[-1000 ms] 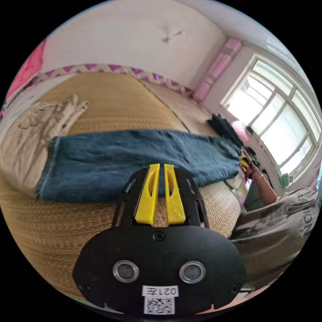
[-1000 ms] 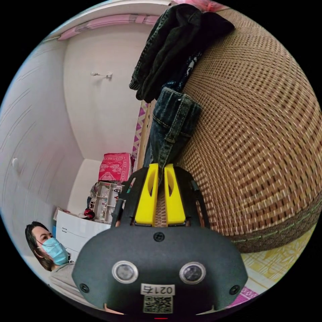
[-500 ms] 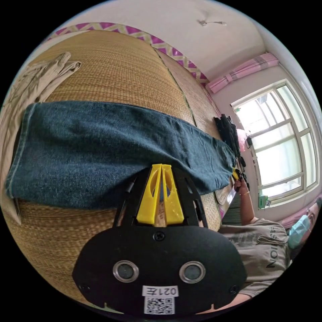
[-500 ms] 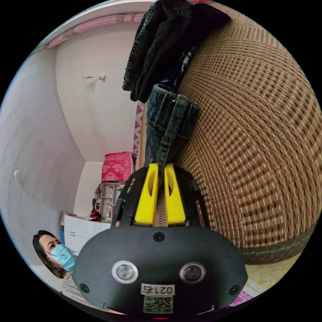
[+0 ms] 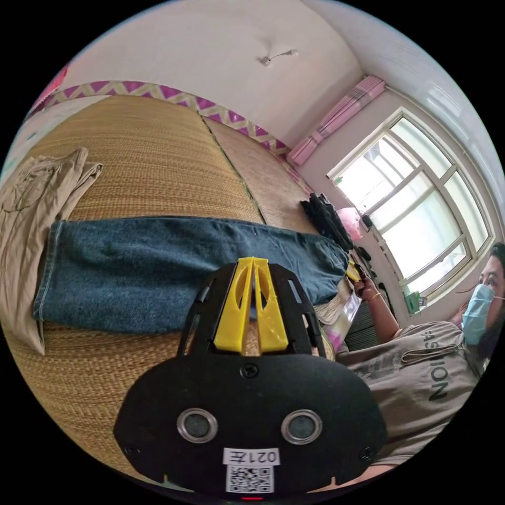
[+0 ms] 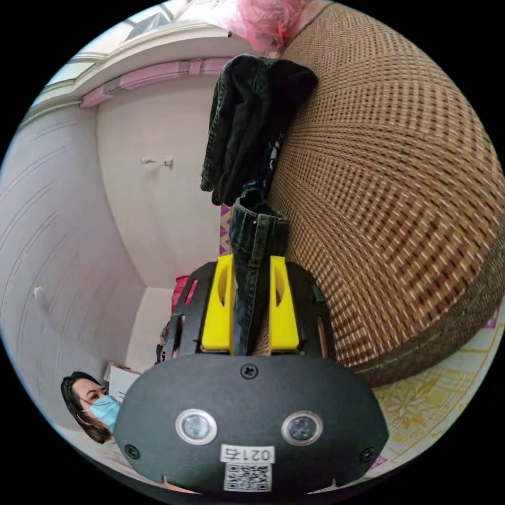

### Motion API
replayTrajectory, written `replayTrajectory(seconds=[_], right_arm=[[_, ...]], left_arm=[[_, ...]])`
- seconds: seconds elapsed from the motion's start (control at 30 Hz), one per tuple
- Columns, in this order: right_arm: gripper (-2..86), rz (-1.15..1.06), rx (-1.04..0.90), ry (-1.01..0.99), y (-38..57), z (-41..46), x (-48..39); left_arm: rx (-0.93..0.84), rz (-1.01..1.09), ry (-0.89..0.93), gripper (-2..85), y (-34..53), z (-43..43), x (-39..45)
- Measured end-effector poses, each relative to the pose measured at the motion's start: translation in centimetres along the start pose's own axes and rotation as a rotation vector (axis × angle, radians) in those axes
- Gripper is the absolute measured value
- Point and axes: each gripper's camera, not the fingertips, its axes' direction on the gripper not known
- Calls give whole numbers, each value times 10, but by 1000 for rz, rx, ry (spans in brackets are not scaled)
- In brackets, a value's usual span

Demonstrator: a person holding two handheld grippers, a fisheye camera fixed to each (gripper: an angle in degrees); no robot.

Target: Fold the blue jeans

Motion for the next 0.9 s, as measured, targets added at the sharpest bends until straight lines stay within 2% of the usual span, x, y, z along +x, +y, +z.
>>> replayTrajectory(seconds=[0.2, 0.37, 0.43, 0.5, 0.57, 0.63, 0.7, 0.77, 0.83, 0.9], right_arm=[[40, 21, 41, -96, -11, 5, -9], [31, -383, -64, -50, -16, 12, -118], [33, -666, -112, -38, -11, 20, -166], [36, -813, -128, -36, -12, 21, -176], [40, -625, -108, -7, -36, 19, -145], [57, -211, -69, 65, -62, 13, -68], [71, -105, -59, 18, -60, 2, -38], [78, -117, -29, 0, -51, -9, -48], [79, -241, 43, 102, -34, -22, -92], [77, -413, 21, 104, -29, -15, -136]], left_arm=[[-6, -21, 39, -9, -6, 24, 5], [22, -15, 22, -9, -9, 17, 23], [36, -10, 19, -9, -11, 15, 30], [45, -14, 11, -9, -13, 16, 38], [41, -19, 21, -9, -16, 21, 44], [29, -26, 28, -9, -19, 28, 50], [11, -17, 37, -6, -26, 38, 62], [-14, 11, 33, -1, -33, 47, 75], [-51, 58, 3, 17, -43, 56, 92], [-98, 159, -68, 57, -60, 69, 122]])
